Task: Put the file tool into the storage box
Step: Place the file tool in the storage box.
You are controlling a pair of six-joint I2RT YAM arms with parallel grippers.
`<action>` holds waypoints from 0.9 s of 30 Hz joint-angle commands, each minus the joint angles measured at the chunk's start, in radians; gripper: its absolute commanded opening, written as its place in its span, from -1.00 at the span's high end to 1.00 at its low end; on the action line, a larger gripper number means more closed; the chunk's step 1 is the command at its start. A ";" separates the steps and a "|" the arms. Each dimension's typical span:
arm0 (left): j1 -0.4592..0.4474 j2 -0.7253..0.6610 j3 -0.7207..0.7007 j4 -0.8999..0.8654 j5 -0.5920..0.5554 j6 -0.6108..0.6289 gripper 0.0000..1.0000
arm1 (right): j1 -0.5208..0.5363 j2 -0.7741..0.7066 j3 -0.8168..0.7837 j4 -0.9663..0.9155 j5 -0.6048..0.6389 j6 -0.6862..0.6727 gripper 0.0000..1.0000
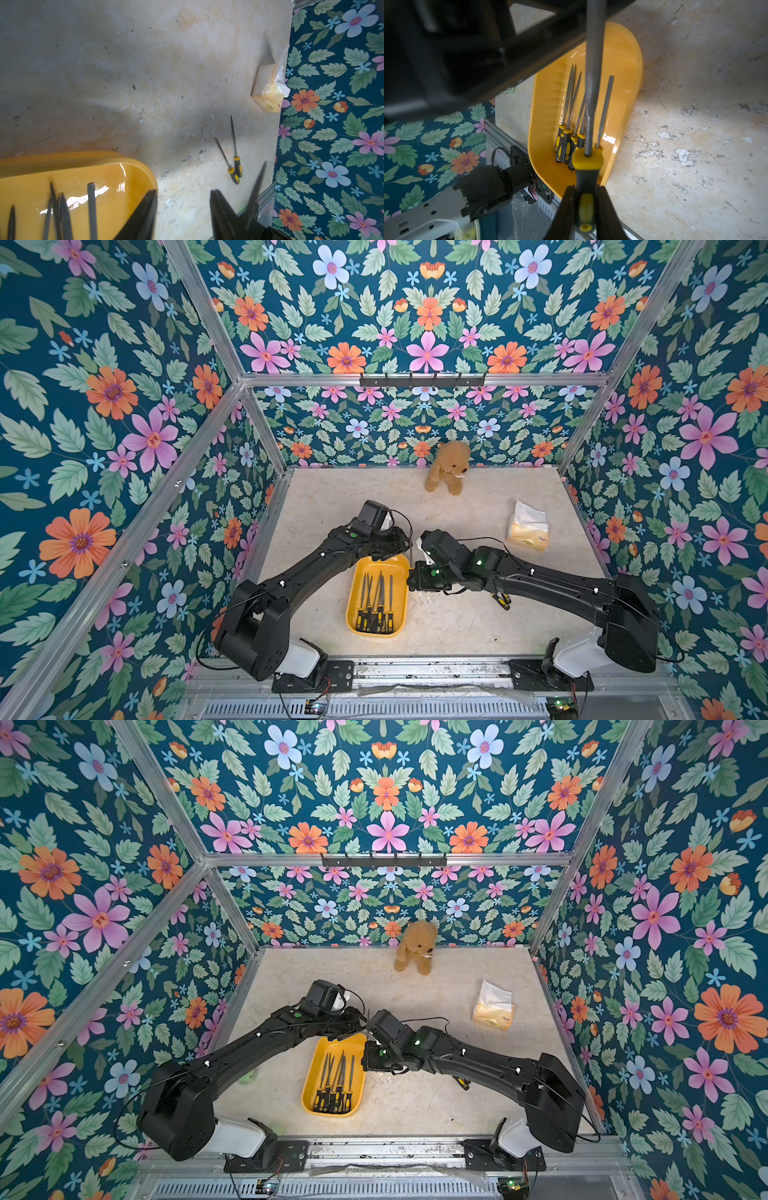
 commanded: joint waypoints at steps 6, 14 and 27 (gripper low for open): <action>0.004 -0.084 -0.026 0.010 0.019 0.031 0.04 | -0.036 -0.003 -0.046 0.038 -0.056 0.019 1.00; 0.003 -0.097 -0.080 0.059 0.049 0.005 0.01 | -0.042 0.043 -0.002 0.056 -0.111 -0.021 1.00; 0.015 -0.011 -0.075 -0.002 -0.055 0.066 1.00 | -0.011 -0.005 -0.081 0.124 -0.155 0.024 1.00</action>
